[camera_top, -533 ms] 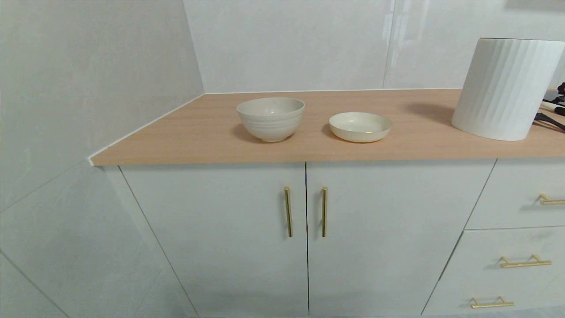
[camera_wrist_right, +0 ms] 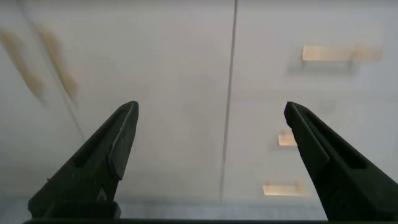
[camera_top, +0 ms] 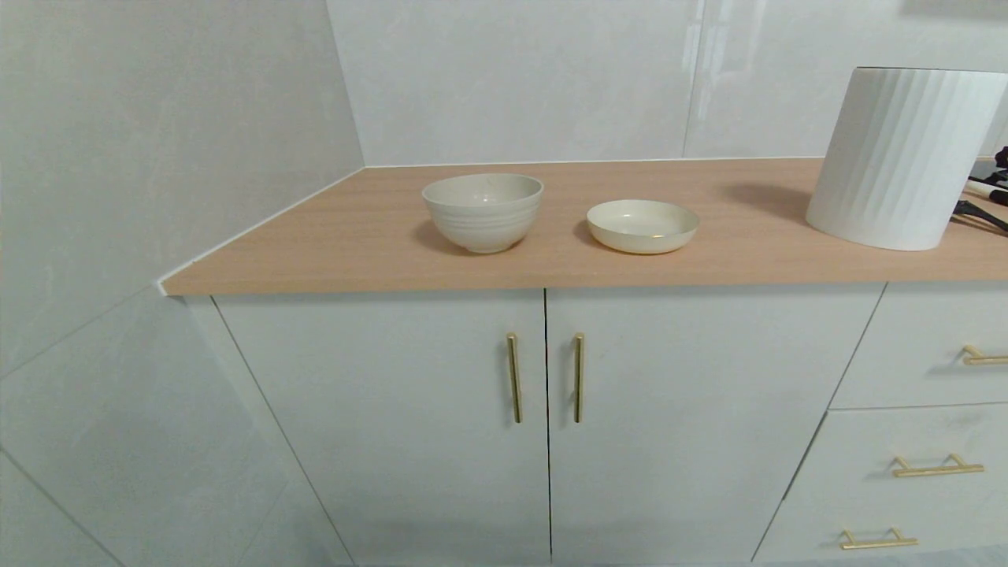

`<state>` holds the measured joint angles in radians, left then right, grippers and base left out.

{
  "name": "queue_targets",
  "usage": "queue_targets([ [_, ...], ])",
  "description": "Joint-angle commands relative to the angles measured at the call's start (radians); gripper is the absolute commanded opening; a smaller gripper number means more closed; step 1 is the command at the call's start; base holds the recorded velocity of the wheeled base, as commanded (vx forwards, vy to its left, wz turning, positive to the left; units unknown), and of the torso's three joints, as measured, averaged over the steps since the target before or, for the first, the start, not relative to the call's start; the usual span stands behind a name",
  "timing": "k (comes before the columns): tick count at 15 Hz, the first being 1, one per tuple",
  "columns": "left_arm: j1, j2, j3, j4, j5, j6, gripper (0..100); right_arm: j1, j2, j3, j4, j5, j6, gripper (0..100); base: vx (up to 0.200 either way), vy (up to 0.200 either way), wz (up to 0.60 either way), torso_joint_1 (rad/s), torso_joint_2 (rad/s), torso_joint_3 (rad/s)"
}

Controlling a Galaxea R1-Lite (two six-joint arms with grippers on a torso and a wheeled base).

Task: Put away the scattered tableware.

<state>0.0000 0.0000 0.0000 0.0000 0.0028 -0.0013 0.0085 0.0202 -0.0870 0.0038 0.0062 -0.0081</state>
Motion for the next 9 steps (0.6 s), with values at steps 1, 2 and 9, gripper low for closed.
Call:
queue_targets([
  [1, 0.000, 0.000, 0.000, 0.000, 0.000, 0.000, 100, 0.097, 0.351, -0.321, 0.010, 0.020, 0.048, 100, 0.000, 0.000, 0.00, 0.000, 0.00, 0.000],
  [2, 0.000, 0.000, 0.000, 0.000, 0.000, 0.000, 100, 0.139, 0.475, -0.338, 0.005, 0.034, 0.050, 100, 0.000, 0.000, 0.00, 0.000, 0.00, 0.000],
  [9, 0.000, 0.000, 0.000, 0.000, 0.000, 0.000, 100, 0.449, 1.394, -0.616, -0.387, 0.241, 0.115, 100, 0.000, 0.000, 0.00, 0.000, 0.00, 0.000],
])
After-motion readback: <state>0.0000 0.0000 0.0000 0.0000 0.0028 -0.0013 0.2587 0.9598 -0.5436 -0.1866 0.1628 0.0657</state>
